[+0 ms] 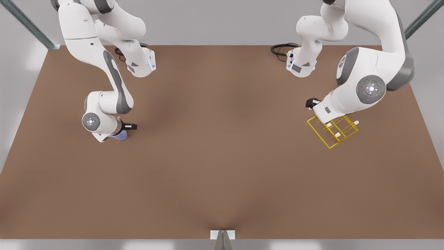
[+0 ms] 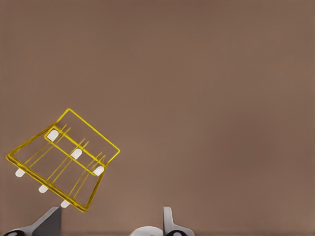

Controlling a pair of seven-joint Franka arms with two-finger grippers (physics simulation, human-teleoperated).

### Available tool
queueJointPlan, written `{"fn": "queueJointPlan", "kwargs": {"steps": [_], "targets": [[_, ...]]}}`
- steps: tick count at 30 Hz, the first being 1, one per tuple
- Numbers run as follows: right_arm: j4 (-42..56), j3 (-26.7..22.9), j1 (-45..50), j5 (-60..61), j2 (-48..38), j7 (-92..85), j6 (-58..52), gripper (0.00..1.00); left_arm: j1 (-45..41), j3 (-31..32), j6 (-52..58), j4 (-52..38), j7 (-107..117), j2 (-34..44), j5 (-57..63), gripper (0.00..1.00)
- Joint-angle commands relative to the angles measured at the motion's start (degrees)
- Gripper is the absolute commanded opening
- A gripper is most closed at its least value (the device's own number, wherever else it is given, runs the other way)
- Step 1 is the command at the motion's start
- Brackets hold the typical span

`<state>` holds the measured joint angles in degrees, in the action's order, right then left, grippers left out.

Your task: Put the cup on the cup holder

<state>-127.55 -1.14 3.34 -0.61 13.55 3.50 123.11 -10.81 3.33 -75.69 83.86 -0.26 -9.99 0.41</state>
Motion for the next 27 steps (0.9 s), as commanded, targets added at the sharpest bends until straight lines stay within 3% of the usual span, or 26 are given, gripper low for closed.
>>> {"fn": "queueJointPlan", "kwargs": {"steps": [1, 9, 10, 11, 12, 14, 15, 27], "targets": [[0.0, 0.0, 0.0, -0.4, 0.2, -1.6, 1.4, 1.0, 0.0, 0.0, 0.1, 0.0, 0.2, 0.1, 0.0, 1.0], [-0.8, 0.0, -0.9, -1.2, 1.7, -1.6, 3.1, 1.0, 0.0, 0.2, -0.1, 0.1, 0.2, -0.3, 0.0, 1.0], [-0.8, 0.0, -0.9, -1.2, 2.1, -1.6, 3.2, 0.97, 0.0, 0.2, -0.2, 0.1, 0.2, -0.3, 0.0, 1.0], [-0.5, 0.0, -0.9, -1.2, 2.5, -1.6, 3.3, 0.83, 0.0, 0.2, -0.2, 0.1, 0.2, -0.3, 0.0, 1.0], [-0.5, 0.0, -0.9, -1.2, 3.0, -1.5, 3.8, 0.56, 0.0, 0.2, 0.0, 0.1, 0.2, -0.3, 0.0, 1.0], [-0.3, 0.0, -0.9, -1.1, 3.0, -1.2, 4.1, 0.27, 0.0, 0.2, 0.3, 0.1, 0.2, -0.2, 0.0, 1.0], [-0.3, 0.0, -0.9, -1.1, 2.9, -1.2, 4.4, 0.21, 0.0, 0.2, 0.3, 0.1, 0.2, -0.2, 0.0, 1.0], [5.3, 0.5, 0.7, -4.8, 1.0, -9.8, 4.3, 0.21, 0.0, 0.2, -0.2, 0.7, 0.2, -0.3, 0.0, 1.0]]}}
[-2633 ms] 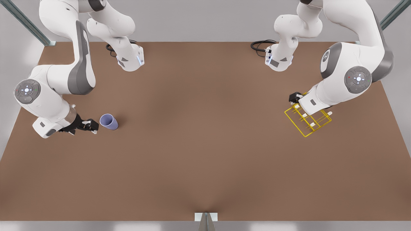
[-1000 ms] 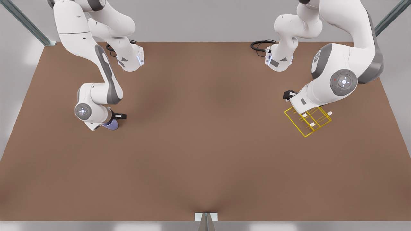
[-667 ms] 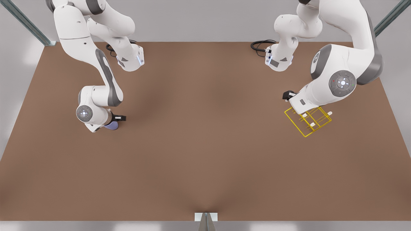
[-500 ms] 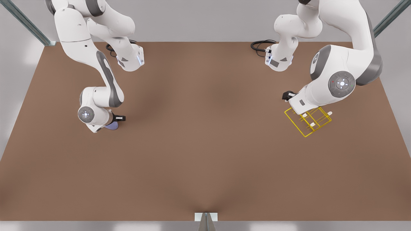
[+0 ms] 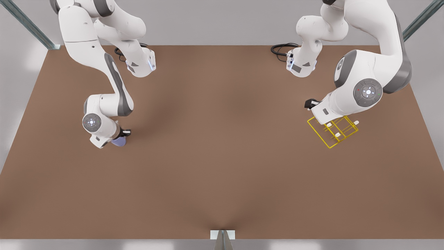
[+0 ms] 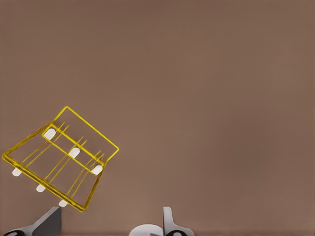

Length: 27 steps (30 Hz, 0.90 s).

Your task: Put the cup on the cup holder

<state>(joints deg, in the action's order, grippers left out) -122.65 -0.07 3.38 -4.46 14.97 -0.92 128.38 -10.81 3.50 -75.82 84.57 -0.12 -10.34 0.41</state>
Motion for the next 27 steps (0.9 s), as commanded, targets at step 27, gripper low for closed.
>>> {"fn": "queueJointPlan", "kwargs": {"steps": [27], "targets": [[73.1, 20.3, 38.5, 50.3, 53.1, 14.9, 20.5, 0.21, 0.0, -0.3, 0.7, 0.7, 0.2, 0.2, 0.2, 1.0]]}}
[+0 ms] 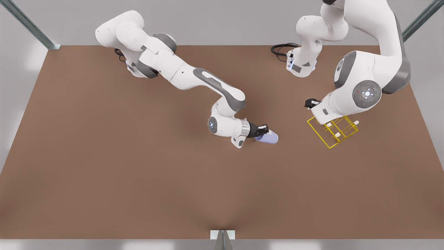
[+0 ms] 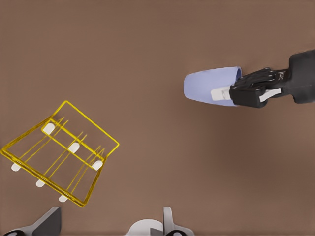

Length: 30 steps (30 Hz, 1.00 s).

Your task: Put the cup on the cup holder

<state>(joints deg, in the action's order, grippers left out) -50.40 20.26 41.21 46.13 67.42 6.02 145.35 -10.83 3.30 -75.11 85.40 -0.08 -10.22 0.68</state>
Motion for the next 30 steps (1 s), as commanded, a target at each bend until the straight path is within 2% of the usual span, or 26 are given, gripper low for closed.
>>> {"fn": "queueJointPlan", "kwargs": {"steps": [1, 6, 10, 11, 12, 16, 22, 24, 25, 26, 27, 28, 29, 30], "targets": [[0.7, 0.0, 0.7, -0.2, 1.2, 7.3, 3.5, 0.21, 0.0, 0.0, 0.0, -0.2, -0.2, -0.2, 1.5, 1.0], [0.6, -0.9, 0.8, -0.3, 3.5, 7.2, 3.5, 0.21, 0.1, -0.3, -1.9, 0.1, 0.5, 0.2, 1.6, 1.0], [0.3, -0.8, 1.2, -0.3, 4.1, 7.9, 3.5, 0.21, -2.4, 0.0, -2.1, 0.1, 6.1, -2.5, 1.3, 1.0], [0.1, -0.8, 1.2, -0.3, 4.2, 7.9, 3.4, 0.3, -2.4, -0.2, -2.0, 0.1, 6.1, -2.8, 1.6, 1.0], [0.1, -1.0, 1.2, -0.3, 4.0, 7.8, 3.4, 1.0, -2.5, -0.6, -2.0, 0.3, 6.1, -2.9, 1.6, 1.0], [-0.7, -1.4, 0.1, -3.5, 2.5, 7.6, 3.0, 1.0, -2.5, -0.6, -2.9, 0.5, 6.1, -3.2, 1.7, 1.0], [-25.4, -0.6, -10.1, -4.3, -10.8, -4.9, 2.3, 1.0, -2.9, -0.6, -3.0, -0.3, 6.9, -4.2, 1.9, 1.0], [-31.9, -1.2, -13.4, -4.6, -19.9, -4.4, -0.2, 1.0, -2.9, -0.4, -4.5, -0.3, 15.5, -6.3, 1.8, 1.0], [-35.5, -1.3, -17.6, -4.7, -24.7, -5.1, -3.6, 1.0, -3.4, 0.0, -5.7, -1.5, 27.0, -9.0, 1.4, 1.0], [-36.6, -1.7, -23.4, -6.8, -29.5, -6.4, -13.9, 1.0, -5.9, 0.0, -8.5, -3.7, 40.9, -12.7, 1.4, 1.0], [-37.2, -3.1, -26.9, -13.9, -32.6, -9.8, -19.7, 1.0, -7.9, -0.1, -9.3, -6.1, 51.0, -16.1, 1.5, 1.0], [-36.8, -3.4, -34.1, -21.8, -36.6, -13.9, -31.5, 1.0, -9.7, 0.0, -11.4, -10.3, 65.3, -20.5, 0.9, 1.0], [-30.3, -3.9, -38.1, -30.4, -37.9, -13.1, -44.8, 1.0, -11.5, 0.0, -15.0, -10.3, 75.1, -23.3, 1.0, 1.0], [-26.1, -6.0, -38.7, -36.1, -38.5, -11.6, -50.5, 1.0, -11.6, 0.2, -17.4, -10.4, 82.2, -24.6, 0.8, 1.0]]}}
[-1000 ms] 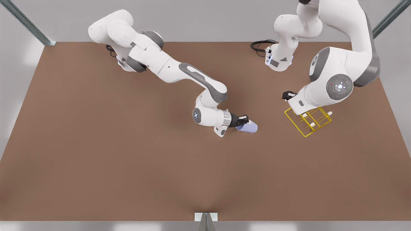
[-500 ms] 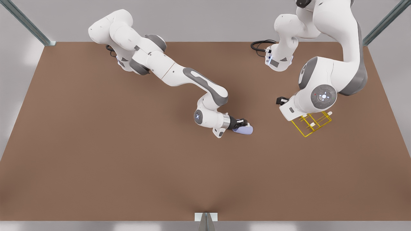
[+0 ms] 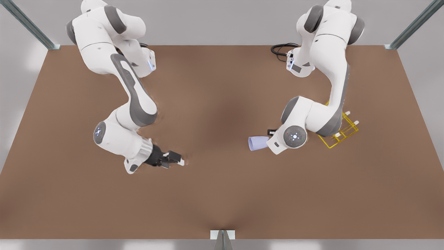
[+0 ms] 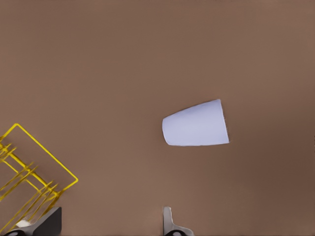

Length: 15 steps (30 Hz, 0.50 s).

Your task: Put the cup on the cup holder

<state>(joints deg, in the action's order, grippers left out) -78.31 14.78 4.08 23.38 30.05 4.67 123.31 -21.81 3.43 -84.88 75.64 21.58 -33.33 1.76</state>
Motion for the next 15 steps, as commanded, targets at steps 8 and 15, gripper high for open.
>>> {"fn": "queueJointPlan", "kwargs": {"steps": [8, 15], "targets": [[-10.5, -3.4, -11.2, -27.1, -24.3, -0.5, -37.4, 1.0, 3.1, 0.7, -43.2, 15.6, 109.9, 2.5, -12.6, 1.0], [-5.3, -3.2, -10.8, -26.5, -18.2, -0.7, -37.3, 1.0, 1.5, 5.9, -54.3, 30.1, 121.6, 7.3, -11.8, 1.0]]}}
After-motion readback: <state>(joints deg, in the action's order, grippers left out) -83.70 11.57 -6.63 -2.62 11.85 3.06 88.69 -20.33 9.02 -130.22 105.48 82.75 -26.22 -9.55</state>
